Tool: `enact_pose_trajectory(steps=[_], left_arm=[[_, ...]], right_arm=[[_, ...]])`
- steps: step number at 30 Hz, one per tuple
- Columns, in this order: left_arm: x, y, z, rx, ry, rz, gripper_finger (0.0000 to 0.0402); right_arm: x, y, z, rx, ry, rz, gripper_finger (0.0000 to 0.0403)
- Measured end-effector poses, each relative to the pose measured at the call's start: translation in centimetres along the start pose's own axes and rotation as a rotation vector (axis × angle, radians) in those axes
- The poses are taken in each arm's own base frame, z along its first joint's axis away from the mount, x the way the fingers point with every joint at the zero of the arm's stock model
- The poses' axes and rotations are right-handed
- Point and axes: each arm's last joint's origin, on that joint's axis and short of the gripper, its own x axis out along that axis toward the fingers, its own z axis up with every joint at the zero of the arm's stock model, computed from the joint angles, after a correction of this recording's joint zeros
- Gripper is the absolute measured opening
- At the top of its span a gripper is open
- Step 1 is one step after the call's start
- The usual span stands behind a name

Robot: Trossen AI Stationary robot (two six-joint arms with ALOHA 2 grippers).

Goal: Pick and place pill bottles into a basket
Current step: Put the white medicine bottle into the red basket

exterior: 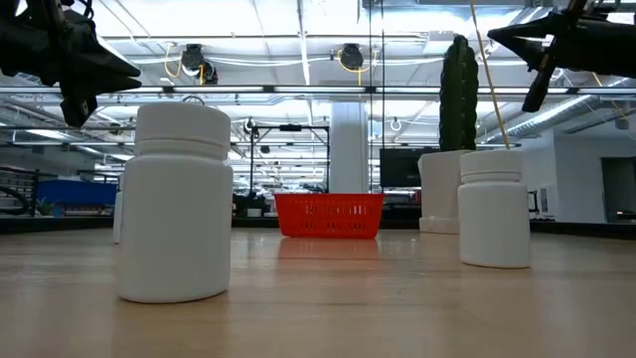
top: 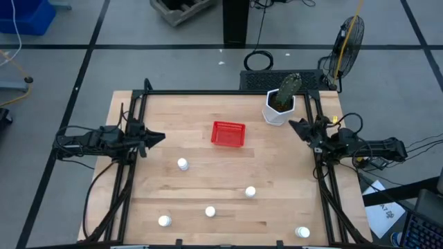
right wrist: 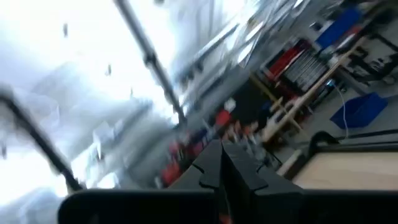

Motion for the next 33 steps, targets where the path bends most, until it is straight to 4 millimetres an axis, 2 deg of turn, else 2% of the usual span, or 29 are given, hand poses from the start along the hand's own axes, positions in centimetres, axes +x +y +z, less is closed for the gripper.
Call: enact_pose_trajectory(steps=[3, 7, 10, 12, 16, 20, 23, 25, 29, 33], left_arm=[[0.0, 0.0, 0.0, 0.000, 0.000, 0.000, 0.0077], [0.0, 0.0, 0.0, 0.000, 0.000, 0.000, 0.0077], [0.0, 0.0, 0.0, 0.000, 0.000, 0.000, 0.0077], [0.0, 0.0, 0.0, 0.000, 0.000, 0.000, 0.0077], [0.0, 0.0, 0.0, 0.000, 0.000, 0.000, 0.0077], [0.0, 0.0, 0.0, 0.000, 0.000, 0.000, 0.0077], [0.0, 0.0, 0.0, 0.000, 0.000, 0.000, 0.0077], [0.0, 0.0, 0.0, 0.000, 0.000, 0.000, 0.0077], [0.0, 0.0, 0.0, 0.000, 0.000, 0.000, 0.0077], [0.0, 0.0, 0.0, 0.000, 0.000, 0.000, 0.0077]], right_arm=[[0.0, 0.4, 0.7, 0.127, -0.111, 0.003, 0.0004], [1.1, 2.4, 1.1, 0.116, 0.005, 0.123, 0.0016], [4.0, 5.6, 1.4, 0.051, 0.154, 0.084, 0.0040], [6.6, 7.6, 0.6, -0.060, 0.285, 0.020, 0.0063], [11.3, 10.4, -2.6, -0.246, 0.720, -0.056, 0.0121], [13.7, 10.5, -6.1, -0.356, 1.157, -0.209, 0.0185], [14.5, 9.8, -8.2, -0.431, 1.389, -0.251, 0.0235], [14.8, 9.6, -10.0, -0.463, 1.485, -0.195, 0.0267], [14.4, 9.4, -13.5, -0.585, 1.629, -0.042, 0.0323], [13.8, 8.5, -15.7, -0.758, 1.677, -0.033, 0.0356]])
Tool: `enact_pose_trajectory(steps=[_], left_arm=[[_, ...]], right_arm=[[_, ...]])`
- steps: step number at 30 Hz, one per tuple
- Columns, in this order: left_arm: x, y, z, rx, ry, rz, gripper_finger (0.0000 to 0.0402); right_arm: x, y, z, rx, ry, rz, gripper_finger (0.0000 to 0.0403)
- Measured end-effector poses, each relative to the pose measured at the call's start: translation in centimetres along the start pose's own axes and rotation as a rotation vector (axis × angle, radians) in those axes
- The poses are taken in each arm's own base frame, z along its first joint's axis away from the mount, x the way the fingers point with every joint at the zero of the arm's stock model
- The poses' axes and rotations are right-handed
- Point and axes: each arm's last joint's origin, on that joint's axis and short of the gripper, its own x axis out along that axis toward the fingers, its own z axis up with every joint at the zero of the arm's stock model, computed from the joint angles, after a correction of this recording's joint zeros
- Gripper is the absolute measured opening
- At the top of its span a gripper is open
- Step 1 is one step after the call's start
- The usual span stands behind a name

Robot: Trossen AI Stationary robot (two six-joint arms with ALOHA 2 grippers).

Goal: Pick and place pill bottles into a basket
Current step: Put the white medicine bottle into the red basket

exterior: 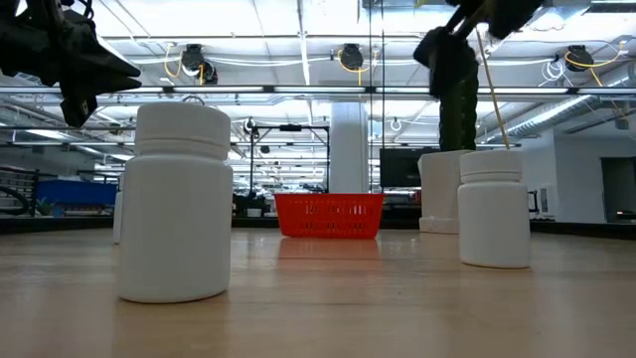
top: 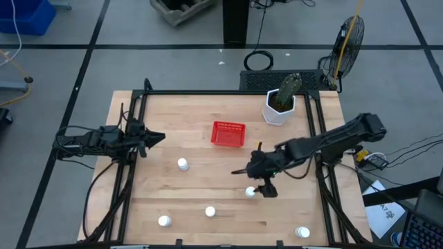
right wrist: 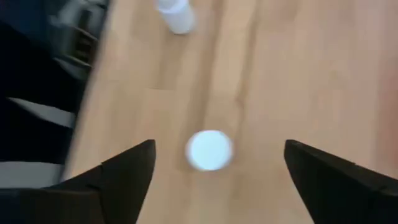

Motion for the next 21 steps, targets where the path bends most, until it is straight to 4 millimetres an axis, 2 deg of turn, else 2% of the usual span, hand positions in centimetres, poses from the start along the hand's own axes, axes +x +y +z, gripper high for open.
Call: enact_pose_trajectory(steps=[3, 7, 10, 15, 21], left_arm=[[0.0, 0.0, 0.0, 0.000, 0.001, 0.000, 0.0077], [0.0, 0.0, 0.0, 0.000, 0.001, 0.000, 0.0077], [0.0, 0.0, 0.0, 0.000, 0.000, 0.000, 0.0077], [0.0, 0.0, 0.0, 0.000, 0.000, 0.000, 0.0077], [0.0, 0.0, 0.0, 0.000, 0.000, 0.000, 0.0077]], right_arm=[[1.5, 0.1, 0.2, -0.038, 0.003, -0.059, 0.0361], [4.4, 0.7, 0.0, -0.050, 0.034, -0.045, 0.0358], [5.7, 1.3, -0.2, -0.067, 0.056, -0.042, 0.0358], [6.7, 2.2, -0.8, -0.100, 0.078, -0.105, 0.0359], [6.7, 2.3, -1.3, -0.084, 0.109, -0.142, 0.0351]])
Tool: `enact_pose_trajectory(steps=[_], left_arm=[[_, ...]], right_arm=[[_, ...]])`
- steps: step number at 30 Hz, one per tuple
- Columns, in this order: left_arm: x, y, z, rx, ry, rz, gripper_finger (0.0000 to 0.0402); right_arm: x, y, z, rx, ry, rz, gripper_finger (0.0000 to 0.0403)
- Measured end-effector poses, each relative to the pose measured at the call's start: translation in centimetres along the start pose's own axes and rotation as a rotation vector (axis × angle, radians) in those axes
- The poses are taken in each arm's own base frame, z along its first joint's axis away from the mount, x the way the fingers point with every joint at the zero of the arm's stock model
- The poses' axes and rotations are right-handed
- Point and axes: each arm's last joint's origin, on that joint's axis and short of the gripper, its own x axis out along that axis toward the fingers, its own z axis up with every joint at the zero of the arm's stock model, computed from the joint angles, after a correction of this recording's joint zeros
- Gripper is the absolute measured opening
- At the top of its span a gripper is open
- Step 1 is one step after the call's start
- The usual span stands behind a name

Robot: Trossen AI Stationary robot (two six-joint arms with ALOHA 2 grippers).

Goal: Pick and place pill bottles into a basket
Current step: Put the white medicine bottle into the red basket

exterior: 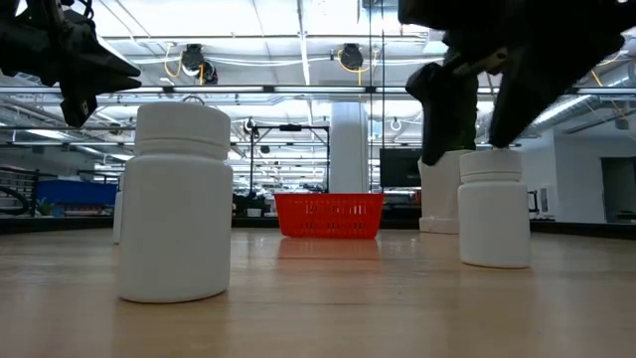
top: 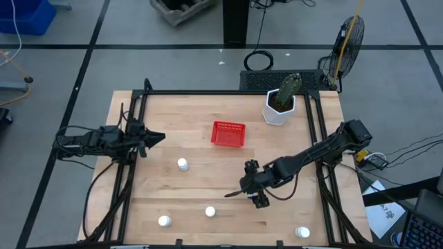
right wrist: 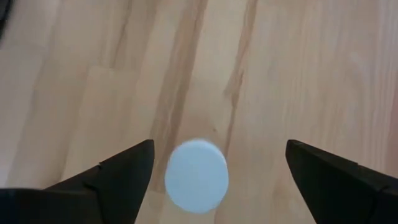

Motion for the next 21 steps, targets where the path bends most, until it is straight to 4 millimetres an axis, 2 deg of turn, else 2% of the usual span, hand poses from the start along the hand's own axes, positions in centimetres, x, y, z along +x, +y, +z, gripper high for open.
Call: enact_pose_trajectory(steps=[6, 21], left_arm=[[0.00, 0.00, -0.01, 0.000, 0.000, 0.000, 0.0077], [0.00, 0.00, 0.00, 0.000, 0.000, 0.000, 0.0077]], right_arm=[[0.67, -0.11, -1.13, 0.016, 0.049, 0.003, 0.0335], [0.48, -0.08, -0.77, 0.074, 0.012, 0.013, 0.0285]])
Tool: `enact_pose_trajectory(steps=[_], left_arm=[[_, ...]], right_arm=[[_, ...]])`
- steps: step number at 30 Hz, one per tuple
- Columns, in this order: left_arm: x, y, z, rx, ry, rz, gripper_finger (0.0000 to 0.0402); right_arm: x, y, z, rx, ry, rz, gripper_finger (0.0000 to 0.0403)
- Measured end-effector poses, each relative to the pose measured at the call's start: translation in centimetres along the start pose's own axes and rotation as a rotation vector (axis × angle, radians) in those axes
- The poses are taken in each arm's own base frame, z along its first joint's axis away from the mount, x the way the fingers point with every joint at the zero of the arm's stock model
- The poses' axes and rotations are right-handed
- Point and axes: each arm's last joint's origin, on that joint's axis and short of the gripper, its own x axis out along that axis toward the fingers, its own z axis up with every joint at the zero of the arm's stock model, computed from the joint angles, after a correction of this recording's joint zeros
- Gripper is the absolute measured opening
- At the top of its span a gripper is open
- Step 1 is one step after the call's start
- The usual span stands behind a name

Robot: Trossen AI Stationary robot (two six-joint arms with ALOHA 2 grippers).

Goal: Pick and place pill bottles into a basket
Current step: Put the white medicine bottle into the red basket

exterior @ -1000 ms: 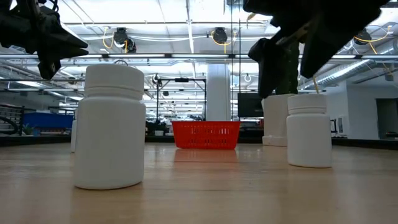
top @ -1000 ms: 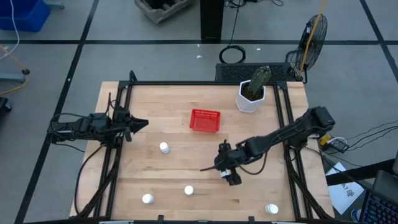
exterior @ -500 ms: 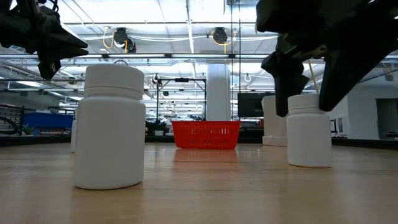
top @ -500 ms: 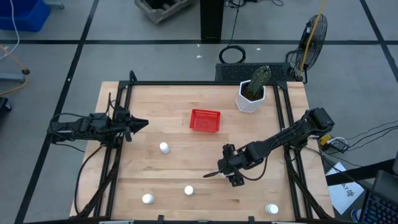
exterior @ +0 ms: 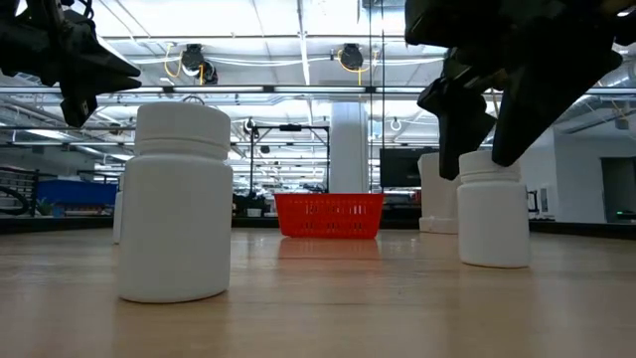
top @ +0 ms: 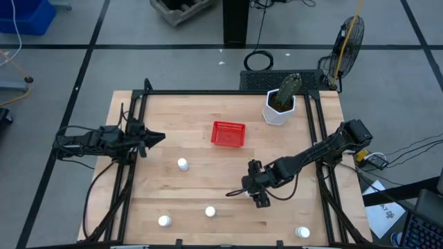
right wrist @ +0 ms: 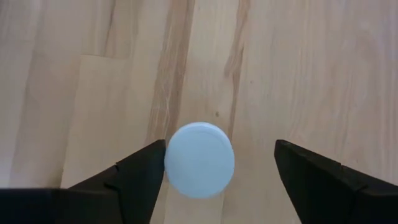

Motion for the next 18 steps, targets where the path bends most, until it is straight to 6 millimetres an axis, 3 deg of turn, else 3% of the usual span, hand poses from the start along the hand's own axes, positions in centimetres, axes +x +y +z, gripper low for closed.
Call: enact_pose_trajectory(steps=[18], left_arm=[[0.0, 0.0, 0.0, 0.000, 0.000, 0.000, 0.0077]], right_arm=[[0.9, 0.0, -0.9, 0.029, 0.015, 0.075, 0.0195]])
